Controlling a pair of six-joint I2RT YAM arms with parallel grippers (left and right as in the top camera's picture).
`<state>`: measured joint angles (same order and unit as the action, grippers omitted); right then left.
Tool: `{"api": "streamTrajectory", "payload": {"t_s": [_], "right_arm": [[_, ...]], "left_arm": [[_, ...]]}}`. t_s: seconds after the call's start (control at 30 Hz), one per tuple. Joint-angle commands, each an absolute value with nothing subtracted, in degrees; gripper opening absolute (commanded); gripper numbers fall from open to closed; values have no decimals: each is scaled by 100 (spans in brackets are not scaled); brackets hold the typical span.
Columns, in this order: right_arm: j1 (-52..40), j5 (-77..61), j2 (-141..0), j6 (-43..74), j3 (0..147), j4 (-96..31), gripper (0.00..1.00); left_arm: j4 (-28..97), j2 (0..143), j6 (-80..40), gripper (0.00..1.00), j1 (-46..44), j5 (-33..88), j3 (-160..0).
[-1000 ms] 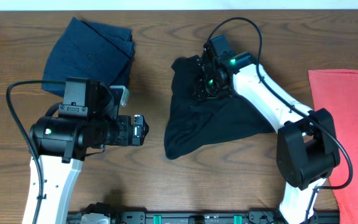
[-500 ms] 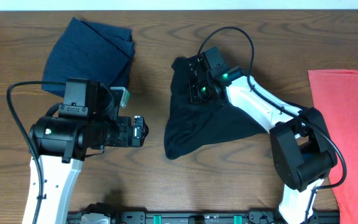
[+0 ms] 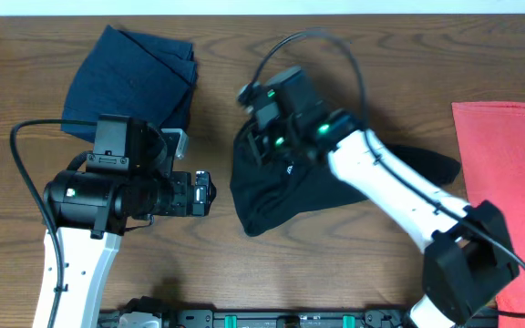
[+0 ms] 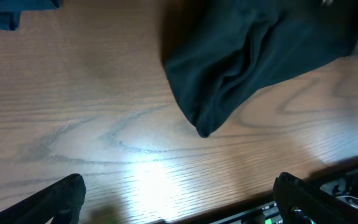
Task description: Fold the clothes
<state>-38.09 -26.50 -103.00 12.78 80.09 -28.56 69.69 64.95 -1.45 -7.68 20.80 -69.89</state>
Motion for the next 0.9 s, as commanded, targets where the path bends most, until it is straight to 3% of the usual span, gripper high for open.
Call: {"api": "streamTrajectory", "payload": {"t_s": [0.0,0.07,0.13,0.37,0.53,0.87], "right_arm": [[-4215,-1870,-10486,1367,8014,-3028,8],[-4331,-1378,-10501,1503,8014,-3083,28],[-4316,-1151,-10484,1566,8014,-3059,39],[-3387,-1151,-10348,1962,8014,-3258,51],[-2652,-1863,-10460,1992,8012,-3476,53],[-2917,-2816,-11535,2386,8012,-2641,59]], "left_arm": [[7024,6510,-108,98,-786,1984,-6960],[7052,6510,-108,98,-786,1984,-6960],[7057,6510,-108,98,-786,1981,-6960],[7019,6519,-110,98,-786,1994,-6960],[6820,6617,-110,98,-851,2008,-6960],[6608,6879,-110,98,-1085,2005,-6960]]}}
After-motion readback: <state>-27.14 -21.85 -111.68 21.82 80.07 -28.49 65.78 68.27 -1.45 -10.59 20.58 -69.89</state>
